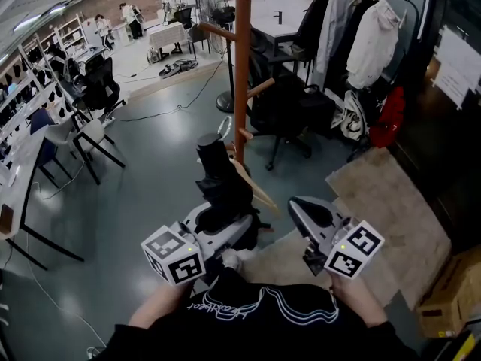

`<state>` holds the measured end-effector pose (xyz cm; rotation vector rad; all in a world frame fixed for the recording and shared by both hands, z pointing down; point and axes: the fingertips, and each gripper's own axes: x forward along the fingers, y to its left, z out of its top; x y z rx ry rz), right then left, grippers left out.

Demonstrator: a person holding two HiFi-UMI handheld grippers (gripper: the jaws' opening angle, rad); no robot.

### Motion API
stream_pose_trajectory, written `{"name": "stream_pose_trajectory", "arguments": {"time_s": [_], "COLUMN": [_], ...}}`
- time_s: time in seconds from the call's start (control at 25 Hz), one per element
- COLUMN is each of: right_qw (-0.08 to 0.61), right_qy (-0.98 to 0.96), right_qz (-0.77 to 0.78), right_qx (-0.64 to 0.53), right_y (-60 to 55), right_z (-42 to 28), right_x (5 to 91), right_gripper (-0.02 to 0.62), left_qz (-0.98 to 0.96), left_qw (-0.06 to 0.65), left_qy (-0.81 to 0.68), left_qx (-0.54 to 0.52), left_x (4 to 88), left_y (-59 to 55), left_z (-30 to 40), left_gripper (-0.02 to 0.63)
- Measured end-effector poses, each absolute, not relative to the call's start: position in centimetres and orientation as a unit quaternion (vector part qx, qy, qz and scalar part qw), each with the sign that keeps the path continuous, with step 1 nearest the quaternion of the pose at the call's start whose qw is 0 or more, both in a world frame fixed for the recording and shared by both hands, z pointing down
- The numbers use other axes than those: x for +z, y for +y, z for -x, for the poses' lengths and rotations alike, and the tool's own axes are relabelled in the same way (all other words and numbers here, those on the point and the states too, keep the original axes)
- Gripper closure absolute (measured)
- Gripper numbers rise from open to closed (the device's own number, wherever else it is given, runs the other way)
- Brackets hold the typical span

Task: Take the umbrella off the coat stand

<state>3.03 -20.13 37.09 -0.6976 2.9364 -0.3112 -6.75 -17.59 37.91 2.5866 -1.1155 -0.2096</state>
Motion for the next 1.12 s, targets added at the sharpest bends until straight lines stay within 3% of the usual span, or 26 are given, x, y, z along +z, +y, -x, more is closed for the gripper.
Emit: {"name": "stream_pose_trajectory", "arguments": {"time_s": [1.12], "right_qw": [0.044], "right_qy": [0.969], "right_qz": [0.214], "right_qx": [-0.113], "right_y": [-20.2], "right_z": [-3.8], "right_x": [38.8], "right_gripper": [0.592], "left_qz": [-0.895], "left_qw": [0.17], "left_qy": [-0.406], "left_qx": [-0.074], "left_x": [39.3], "left_y": [-17.4], "left_z": [6.0], "left_gripper": [0.374]}}
